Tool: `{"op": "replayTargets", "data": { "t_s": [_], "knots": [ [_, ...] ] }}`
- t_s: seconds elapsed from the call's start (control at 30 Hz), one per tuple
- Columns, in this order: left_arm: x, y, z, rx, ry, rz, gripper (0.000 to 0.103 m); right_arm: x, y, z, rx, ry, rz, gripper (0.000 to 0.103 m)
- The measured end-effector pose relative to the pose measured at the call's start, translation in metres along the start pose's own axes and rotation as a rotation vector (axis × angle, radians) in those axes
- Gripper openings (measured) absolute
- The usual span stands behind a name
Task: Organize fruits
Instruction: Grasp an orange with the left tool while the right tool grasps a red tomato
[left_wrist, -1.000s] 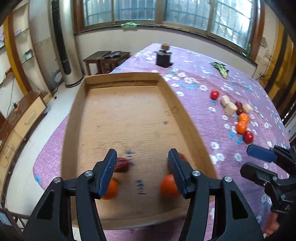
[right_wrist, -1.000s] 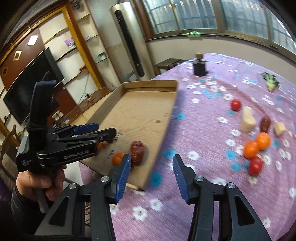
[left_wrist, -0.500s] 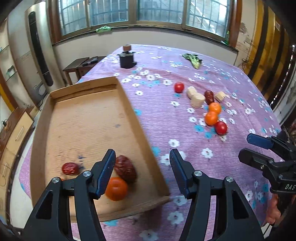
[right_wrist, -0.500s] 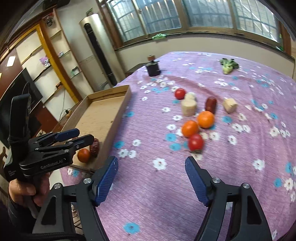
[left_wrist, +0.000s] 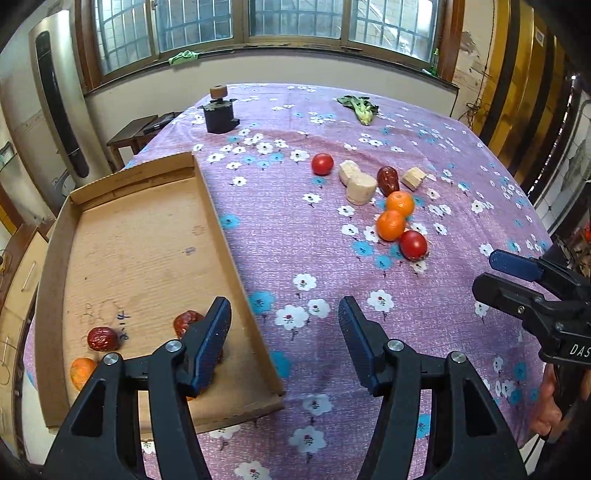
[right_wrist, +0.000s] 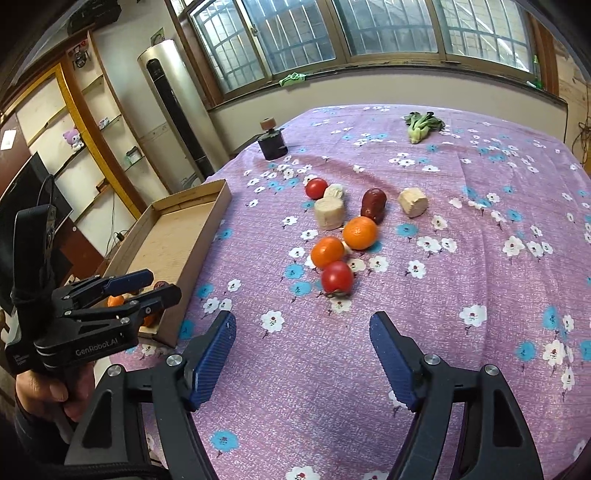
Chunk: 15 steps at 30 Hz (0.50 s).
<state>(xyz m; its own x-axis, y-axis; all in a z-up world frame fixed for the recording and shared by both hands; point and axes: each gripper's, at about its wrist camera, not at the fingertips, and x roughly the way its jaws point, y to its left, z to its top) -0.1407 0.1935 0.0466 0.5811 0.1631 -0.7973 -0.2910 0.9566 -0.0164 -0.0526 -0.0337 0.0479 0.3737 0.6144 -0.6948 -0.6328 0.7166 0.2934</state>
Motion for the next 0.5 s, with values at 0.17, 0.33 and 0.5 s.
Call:
{"op": "replayTargets", "data": {
  "t_s": [0.17, 0.33, 0.5],
  "knots": [
    [0.002, -0.004, 0.001, 0.001, 0.004, -0.014, 0.059, 0.0, -0.001, 0.0, -0.011, -0.003, -0.014, 0.077],
    [0.009, -0.006, 0.003, -0.002, 0.011, -0.033, 0.059, 0.005, -0.004, 0.002, -0.015, 0.002, -0.029, 0.076],
    [0.018, -0.011, 0.005, -0.006, 0.028, -0.053, 0.059, 0.02, -0.006, 0.006, -0.035, 0.021, -0.042, 0.059]
  ]
}}
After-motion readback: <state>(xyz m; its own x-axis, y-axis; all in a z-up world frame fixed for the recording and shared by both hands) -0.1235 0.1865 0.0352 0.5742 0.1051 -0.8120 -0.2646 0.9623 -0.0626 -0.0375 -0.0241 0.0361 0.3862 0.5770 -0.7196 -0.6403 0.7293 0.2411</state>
